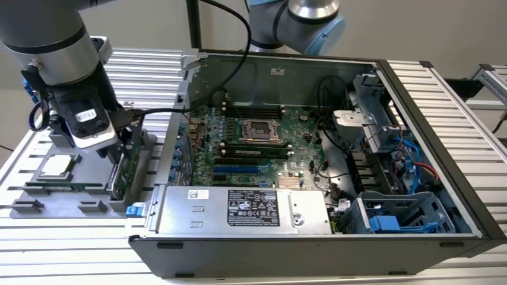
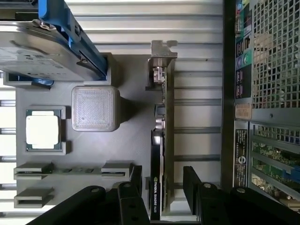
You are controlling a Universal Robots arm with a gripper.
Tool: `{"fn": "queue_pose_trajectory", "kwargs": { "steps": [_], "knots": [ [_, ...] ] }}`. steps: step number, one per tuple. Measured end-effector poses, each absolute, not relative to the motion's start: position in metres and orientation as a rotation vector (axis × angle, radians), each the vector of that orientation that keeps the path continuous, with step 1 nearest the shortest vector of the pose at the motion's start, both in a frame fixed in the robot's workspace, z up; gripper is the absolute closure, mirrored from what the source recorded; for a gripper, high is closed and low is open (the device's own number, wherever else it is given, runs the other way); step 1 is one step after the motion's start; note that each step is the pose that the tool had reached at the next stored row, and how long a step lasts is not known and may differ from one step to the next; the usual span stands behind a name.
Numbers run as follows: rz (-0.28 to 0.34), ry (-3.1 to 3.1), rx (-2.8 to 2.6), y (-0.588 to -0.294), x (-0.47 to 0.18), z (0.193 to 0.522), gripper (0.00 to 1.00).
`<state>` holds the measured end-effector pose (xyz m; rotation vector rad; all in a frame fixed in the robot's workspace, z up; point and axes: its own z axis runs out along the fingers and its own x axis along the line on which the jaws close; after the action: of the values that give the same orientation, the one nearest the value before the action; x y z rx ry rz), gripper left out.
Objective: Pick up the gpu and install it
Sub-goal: 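Pick up the gpu and move the gpu toward the slot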
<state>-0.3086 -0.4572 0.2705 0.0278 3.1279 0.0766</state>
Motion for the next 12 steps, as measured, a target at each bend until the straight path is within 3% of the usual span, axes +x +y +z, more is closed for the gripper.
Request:
{"fn": "queue_pose_trajectory", "kwargs": {
  "steps": [12],
  "knots": [
    [0.077,3.128,0.028,-0.456,-0.310,0.253,0.00]
  ]
}}
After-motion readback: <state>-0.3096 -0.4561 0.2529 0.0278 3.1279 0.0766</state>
